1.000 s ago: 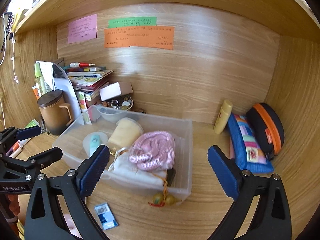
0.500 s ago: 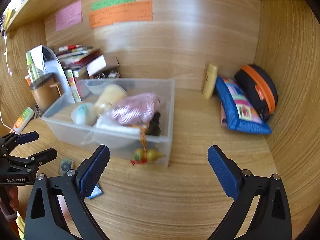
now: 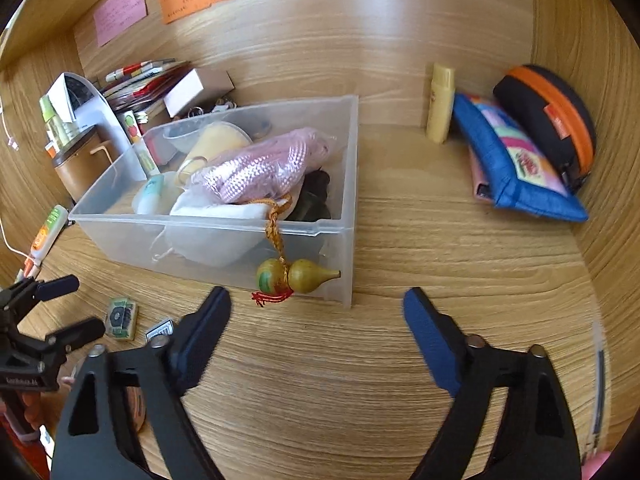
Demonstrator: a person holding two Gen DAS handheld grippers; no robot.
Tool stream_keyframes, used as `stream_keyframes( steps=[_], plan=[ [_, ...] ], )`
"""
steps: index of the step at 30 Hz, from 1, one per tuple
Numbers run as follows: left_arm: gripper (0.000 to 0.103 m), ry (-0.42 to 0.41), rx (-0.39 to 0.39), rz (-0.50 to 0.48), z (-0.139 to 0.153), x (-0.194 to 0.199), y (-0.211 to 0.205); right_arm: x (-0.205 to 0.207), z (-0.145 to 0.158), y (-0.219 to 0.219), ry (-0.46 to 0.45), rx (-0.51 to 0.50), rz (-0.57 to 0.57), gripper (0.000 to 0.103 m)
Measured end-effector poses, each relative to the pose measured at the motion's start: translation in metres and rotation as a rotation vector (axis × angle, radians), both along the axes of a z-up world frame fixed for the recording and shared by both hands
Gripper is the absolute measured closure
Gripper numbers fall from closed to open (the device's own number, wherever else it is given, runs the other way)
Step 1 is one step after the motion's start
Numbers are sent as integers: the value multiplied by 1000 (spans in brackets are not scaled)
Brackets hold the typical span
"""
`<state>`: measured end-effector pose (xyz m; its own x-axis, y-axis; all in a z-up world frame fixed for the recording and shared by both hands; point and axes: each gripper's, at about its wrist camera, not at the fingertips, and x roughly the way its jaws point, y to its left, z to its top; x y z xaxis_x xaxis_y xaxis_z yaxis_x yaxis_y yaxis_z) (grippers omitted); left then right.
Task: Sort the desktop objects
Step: 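Move the left gripper to the green square tile while the right reaches the gourd ornament, then grasp the green square tile with the left gripper while the right grasps the wooden gourd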
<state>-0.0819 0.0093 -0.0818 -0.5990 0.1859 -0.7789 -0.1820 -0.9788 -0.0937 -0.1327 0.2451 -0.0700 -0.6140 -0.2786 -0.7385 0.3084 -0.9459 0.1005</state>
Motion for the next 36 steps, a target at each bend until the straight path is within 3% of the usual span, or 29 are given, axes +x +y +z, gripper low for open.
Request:
stream_keyframes(
  steps=[2,12,16,21,28,31,33,35,36],
  plan=[
    [10,-5,-5,-15,-1,-1,1,0,-2,-3,-8,-1,8,41],
    [10,-38,-55,-102,-10,-9,16,1,-5,-12,-10,16,12,58],
    [11,-34,-52,-109,-12,-11,17,1,-4,-8,-22,-11,7,78],
    [27,-22,-37,-143,-10,-13,20,1,-2,-4,-16,-12,-17,79],
    [30,-20,-33,-167,-9,-23,24,-1,6,3,-1,-36,-30,78],
    [40,-18,-28,-191,-8,-22,26,-2,6,5,-6,-51,-33,78],
    [54,-14,-34,-211,-7,-21,28,-1,7,5,-3,-52,-33,78],
    [63,-7,-66,-211,-7,-19,28,1,8,5,3,-50,-35,78],
    [63,6,-99,-202,-8,-18,28,1,8,6,6,-50,-37,78]
  ],
)
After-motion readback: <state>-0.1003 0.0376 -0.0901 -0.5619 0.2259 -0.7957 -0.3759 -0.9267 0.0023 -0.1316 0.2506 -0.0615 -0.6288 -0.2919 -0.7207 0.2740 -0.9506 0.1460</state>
